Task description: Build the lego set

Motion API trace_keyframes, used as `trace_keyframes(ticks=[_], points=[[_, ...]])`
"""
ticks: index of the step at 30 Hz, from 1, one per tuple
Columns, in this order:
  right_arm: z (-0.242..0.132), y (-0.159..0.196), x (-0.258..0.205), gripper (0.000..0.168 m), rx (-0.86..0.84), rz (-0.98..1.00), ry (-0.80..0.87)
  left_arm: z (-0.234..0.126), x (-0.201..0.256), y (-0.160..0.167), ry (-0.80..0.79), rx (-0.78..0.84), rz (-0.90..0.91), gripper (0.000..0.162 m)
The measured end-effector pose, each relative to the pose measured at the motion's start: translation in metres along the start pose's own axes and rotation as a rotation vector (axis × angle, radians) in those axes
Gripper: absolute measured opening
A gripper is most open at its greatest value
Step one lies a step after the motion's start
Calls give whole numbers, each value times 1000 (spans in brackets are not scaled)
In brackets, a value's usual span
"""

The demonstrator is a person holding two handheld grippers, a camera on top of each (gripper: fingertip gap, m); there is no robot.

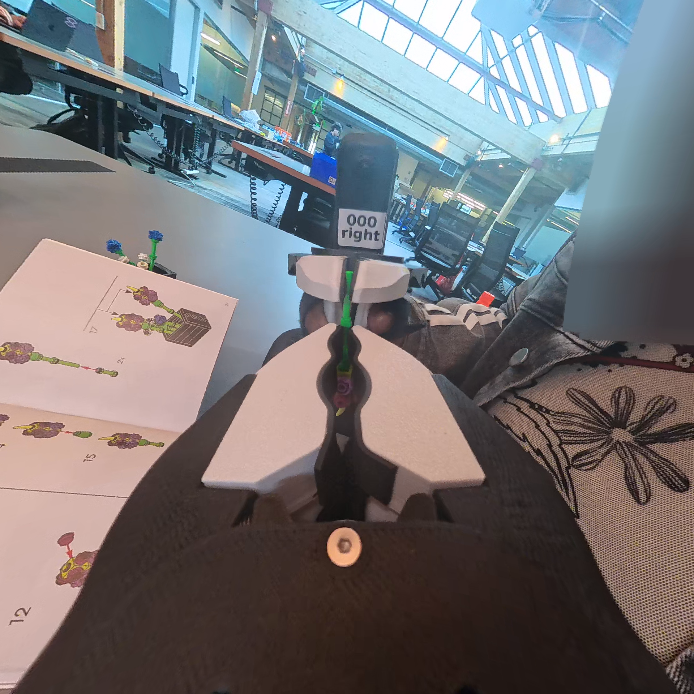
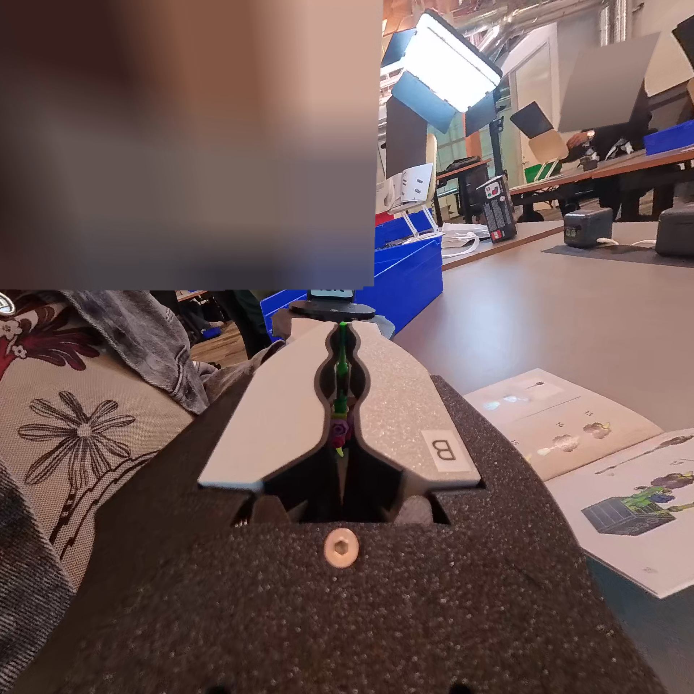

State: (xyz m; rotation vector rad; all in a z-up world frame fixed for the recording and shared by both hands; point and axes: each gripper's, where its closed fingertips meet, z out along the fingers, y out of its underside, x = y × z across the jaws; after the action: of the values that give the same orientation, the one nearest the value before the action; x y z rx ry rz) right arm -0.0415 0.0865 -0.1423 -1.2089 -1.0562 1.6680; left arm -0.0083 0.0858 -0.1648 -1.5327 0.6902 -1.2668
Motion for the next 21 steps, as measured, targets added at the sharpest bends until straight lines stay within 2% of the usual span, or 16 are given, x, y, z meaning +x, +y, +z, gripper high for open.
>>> trace_keyframes(ticks=[6, 8, 9, 10, 11, 16, 21], points=[[0, 2, 1, 4, 1, -36, 23, 0, -1, 1, -16, -7, 10, 0], [-2, -8, 0, 3, 63, -50, 15, -1, 1, -6, 3, 33, 9, 1], [-4, -9, 0, 6, 73, -33, 6, -4, -1, -12, -3, 78, -1, 1], [-4, -11, -1, 22, 80, -8, -4, -8, -4, -17, -11, 118, -22, 1], [-3, -10, 0, 29, 72, 12, 3, -12, -4, -21, -4, 153, -42, 1], [-1, -8, 3, 17, 58, -7, 45, -12, -3, -22, 2, 161, -34, 1], [-2, -10, 2, 12, 66, -2, 39, -9, 0, -18, 10, 129, -10, 1]])
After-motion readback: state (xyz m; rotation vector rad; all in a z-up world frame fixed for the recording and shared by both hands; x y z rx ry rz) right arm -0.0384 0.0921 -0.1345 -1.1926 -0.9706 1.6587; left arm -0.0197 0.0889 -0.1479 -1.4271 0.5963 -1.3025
